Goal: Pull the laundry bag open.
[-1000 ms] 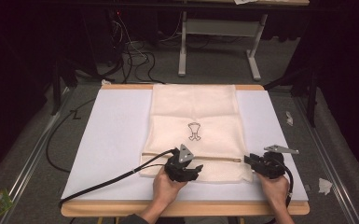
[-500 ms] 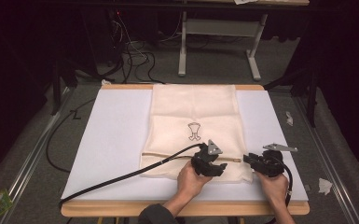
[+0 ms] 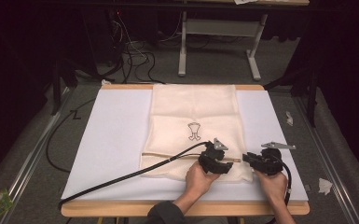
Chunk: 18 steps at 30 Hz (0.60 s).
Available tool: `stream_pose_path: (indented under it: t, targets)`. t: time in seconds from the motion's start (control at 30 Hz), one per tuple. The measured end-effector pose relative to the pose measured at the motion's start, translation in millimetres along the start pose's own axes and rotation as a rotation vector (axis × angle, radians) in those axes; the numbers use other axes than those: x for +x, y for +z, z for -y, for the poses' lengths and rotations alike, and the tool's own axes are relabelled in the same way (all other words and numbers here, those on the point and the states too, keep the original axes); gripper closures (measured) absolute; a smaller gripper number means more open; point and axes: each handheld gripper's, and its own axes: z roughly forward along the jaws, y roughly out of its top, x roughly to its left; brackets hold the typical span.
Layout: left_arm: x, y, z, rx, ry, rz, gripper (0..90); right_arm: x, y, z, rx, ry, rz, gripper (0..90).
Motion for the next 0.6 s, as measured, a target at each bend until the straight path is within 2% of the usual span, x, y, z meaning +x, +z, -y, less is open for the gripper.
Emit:
stream_pose_path:
  t: [0.07,0.1,0.17,0.2,0.27,0.4,0.6]
  targets:
    - [0.2,0.5,-1.2,-0.014,-0.015,0.008,54.2,0.8,0.7,-0.5,0.001,-0.001,-0.003,75.5]
    - [-2.4,2.4,-4.1,0.001,0.007,-0.001,54.4,1.1,0.8,-0.8,0.003,-0.005,-0.004,76.8]
    - [-4.5,3.1,-5.3,0.01,0.021,-0.004,54.7,1.5,0.7,-1.1,0.006,-0.01,-0.003,78.3]
    - [-6.7,4.4,-6.5,0.003,0.022,0.007,55.0,1.7,0.7,-1.2,0.007,-0.015,-0.004,79.6]
    - [-4.6,8.0,-7.8,-0.001,-0.009,0.006,55.3,3.0,0.0,-2.1,0.005,-0.026,-0.007,82.9]
    - [-4.4,10.9,-5.8,0.007,-0.015,0.019,56.3,3.9,0.1,-2.9,0.0,-0.039,-0.009,84.7]
    - [-0.5,14.9,-7.1,0.018,-0.063,0.028,56.0,6.2,-3.7,-3.2,-0.016,-0.049,-0.022,85.6]
